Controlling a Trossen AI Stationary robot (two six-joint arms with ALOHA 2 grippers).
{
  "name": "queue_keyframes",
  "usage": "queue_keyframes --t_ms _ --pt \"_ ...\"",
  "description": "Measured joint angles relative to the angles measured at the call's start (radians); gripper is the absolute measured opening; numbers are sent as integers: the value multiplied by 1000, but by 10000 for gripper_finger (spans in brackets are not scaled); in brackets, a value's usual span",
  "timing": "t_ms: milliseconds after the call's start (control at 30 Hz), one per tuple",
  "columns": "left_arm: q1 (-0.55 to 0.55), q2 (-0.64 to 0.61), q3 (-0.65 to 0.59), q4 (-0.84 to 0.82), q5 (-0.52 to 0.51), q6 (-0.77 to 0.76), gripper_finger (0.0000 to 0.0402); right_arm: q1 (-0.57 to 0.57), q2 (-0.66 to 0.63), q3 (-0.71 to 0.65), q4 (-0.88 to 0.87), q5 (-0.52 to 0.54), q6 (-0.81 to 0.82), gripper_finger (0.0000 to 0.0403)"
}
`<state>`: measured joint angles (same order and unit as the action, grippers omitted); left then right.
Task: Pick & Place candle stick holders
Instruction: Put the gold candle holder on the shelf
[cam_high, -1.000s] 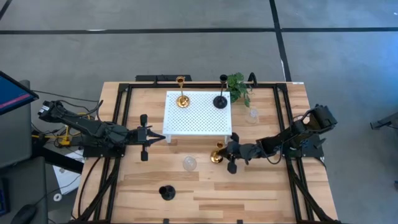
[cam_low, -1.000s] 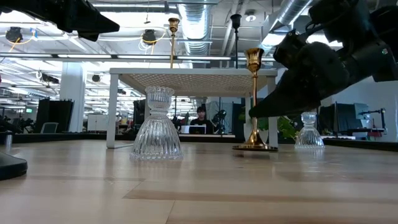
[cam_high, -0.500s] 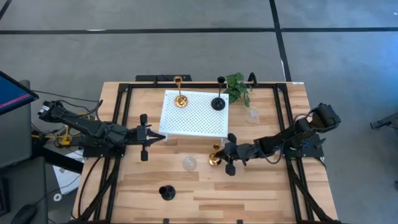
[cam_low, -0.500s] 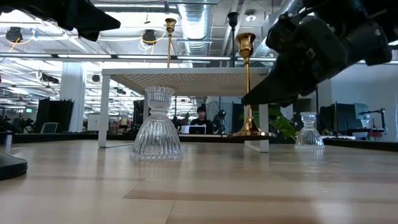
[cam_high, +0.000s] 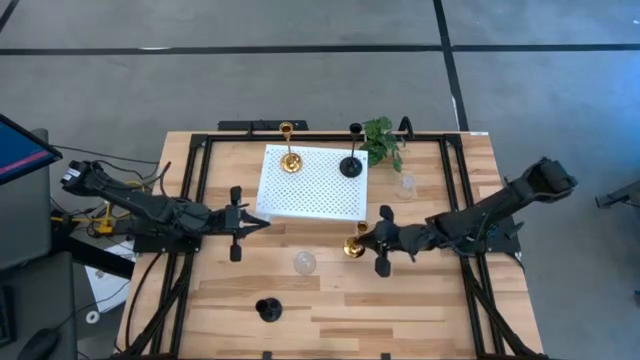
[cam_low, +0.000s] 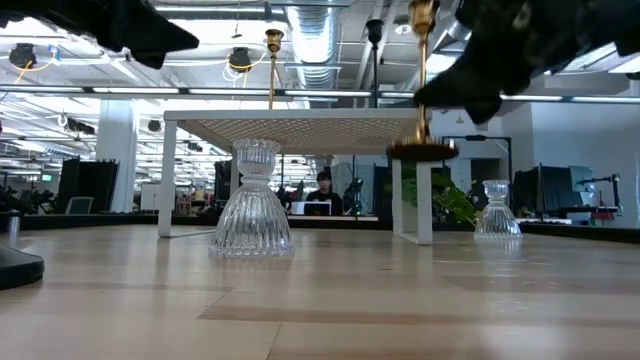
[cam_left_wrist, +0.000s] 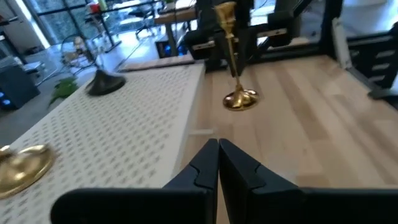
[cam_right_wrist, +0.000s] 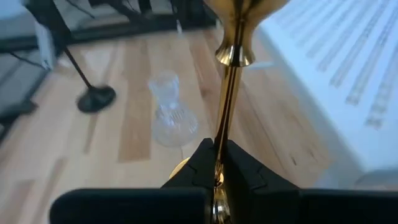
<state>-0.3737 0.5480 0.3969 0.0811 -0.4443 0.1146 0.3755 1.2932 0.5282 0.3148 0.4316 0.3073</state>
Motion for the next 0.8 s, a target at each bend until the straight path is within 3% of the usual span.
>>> queue_keyframes --t_ms 133,333,600,800 --pt "0 77 0 136 53 14 12 5 -54 28 -57 -1 0 6" --pt "0 188 0 355 77 84 22 5 -40 221 -329 -2 -4 5" --pt "0 296 0 529 97 95 92 1 64 421 -448 -16 -162 5" --pt "0 376 0 653 193 91 147 -44 152 485 -445 -104 -191 5"
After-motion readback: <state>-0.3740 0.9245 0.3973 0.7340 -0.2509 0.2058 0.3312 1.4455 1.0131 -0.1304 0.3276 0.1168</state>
